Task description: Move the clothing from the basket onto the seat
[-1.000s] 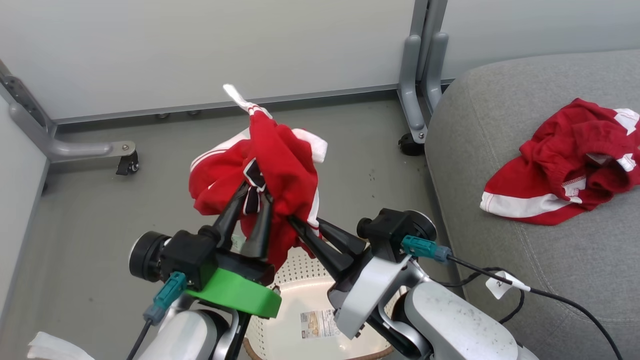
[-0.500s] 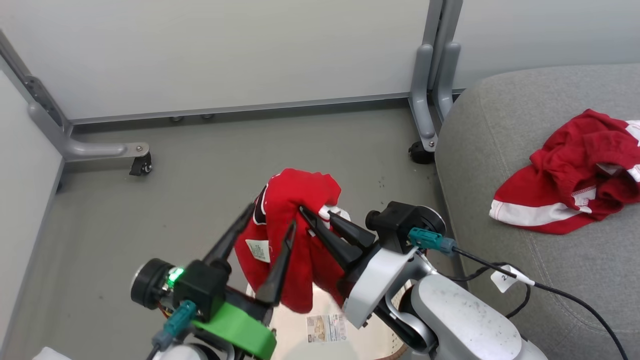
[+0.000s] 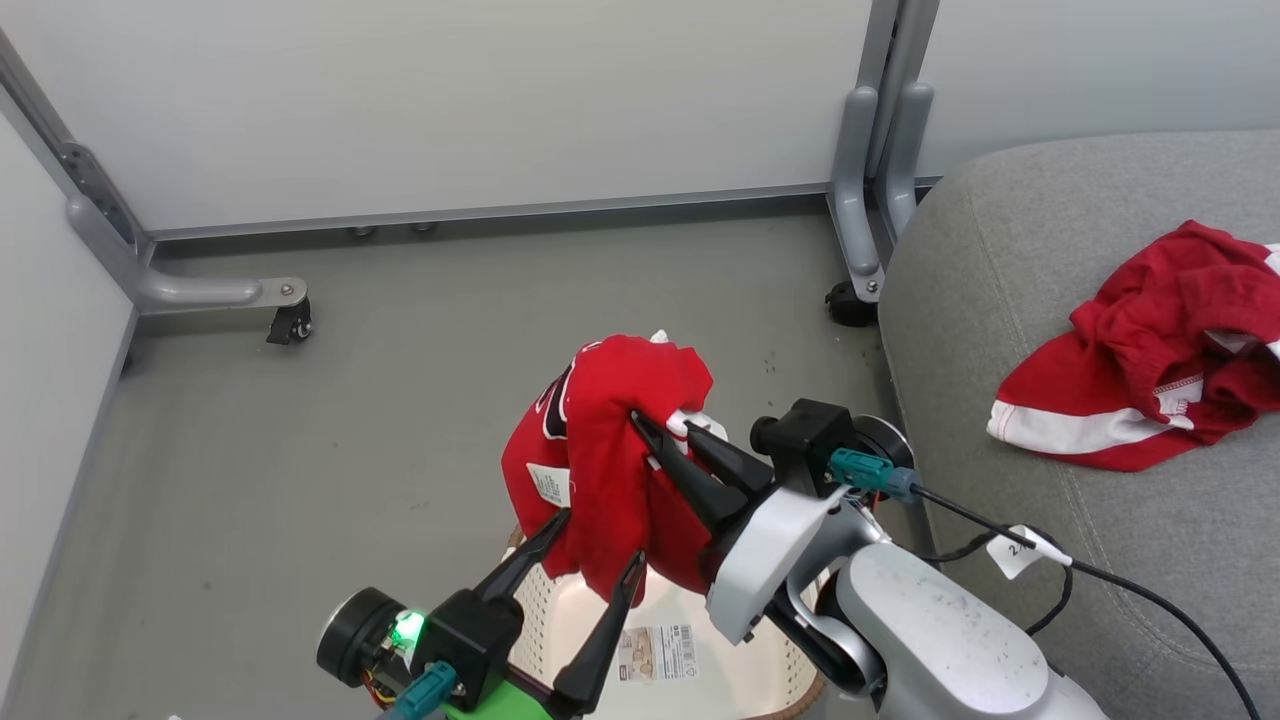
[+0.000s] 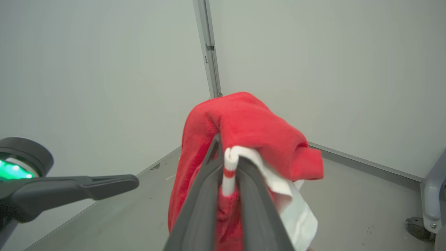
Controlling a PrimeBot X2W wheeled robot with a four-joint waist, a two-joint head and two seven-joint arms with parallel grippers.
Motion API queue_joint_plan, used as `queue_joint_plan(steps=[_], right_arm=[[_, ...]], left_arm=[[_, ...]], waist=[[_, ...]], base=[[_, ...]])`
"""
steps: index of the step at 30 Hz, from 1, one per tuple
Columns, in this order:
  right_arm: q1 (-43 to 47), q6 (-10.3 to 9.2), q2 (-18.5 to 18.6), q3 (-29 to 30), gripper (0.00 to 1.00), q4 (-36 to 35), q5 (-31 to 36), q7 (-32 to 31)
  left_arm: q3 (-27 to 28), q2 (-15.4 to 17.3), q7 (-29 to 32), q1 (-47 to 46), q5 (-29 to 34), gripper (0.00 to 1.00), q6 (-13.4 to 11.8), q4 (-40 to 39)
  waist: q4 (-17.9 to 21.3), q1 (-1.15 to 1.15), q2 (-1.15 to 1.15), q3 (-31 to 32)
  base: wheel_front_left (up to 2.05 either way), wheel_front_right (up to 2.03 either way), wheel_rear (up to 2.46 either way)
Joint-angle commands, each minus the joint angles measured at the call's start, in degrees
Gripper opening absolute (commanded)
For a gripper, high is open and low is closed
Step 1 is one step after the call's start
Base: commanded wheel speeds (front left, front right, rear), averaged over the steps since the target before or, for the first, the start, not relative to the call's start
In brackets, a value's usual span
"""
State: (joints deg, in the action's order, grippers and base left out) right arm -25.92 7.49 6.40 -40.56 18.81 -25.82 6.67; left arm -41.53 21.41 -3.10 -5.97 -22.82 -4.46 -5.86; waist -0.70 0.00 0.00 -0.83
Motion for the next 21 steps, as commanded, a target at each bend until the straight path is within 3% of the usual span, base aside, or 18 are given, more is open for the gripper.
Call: queue_joint_plan(steps=[1, 9, 18, 21], right_arm=[[-0.67, 0.0, 0.24, 0.21, 0.0, 0.37, 0.38, 0.43], [-1.96, -0.01, 0.55, 0.78, 0.0, 1.49, 0.69, 1.04], [-3.26, 0.0, 0.97, 2.74, 0.0, 2.46, 1.31, 2.07], [-3.71, 0.0, 1.0, 4.05, 0.0, 2.4, 1.65, 2.7]], left_arm=[[-0.02, 0.37, -0.23, 0.53, 0.11, 1.0, 0.08, 0.18], [0.21, 0.4, -0.94, -0.7, 0.1, 1.0, -0.16, 0.67], [-0.15, 0.25, -1.54, -2.87, 0.94, 1.0, 0.35, 1.18], [-0.48, 0.52, -0.92, -4.15, 1.15, 1.0, 0.89, 0.98]], waist=[[0.11, 0.0, 0.0, -0.18], [2.55, 0.0, 0.0, -1.76], [10.37, 0.0, 0.0, -4.72], [15.11, 0.0, 0.0, -6.61]], base=[[0.0, 0.0, 0.0], [0.0, 0.0, 0.0], [0.0, 0.0, 0.0], [0.0, 0.0, 0.0]])
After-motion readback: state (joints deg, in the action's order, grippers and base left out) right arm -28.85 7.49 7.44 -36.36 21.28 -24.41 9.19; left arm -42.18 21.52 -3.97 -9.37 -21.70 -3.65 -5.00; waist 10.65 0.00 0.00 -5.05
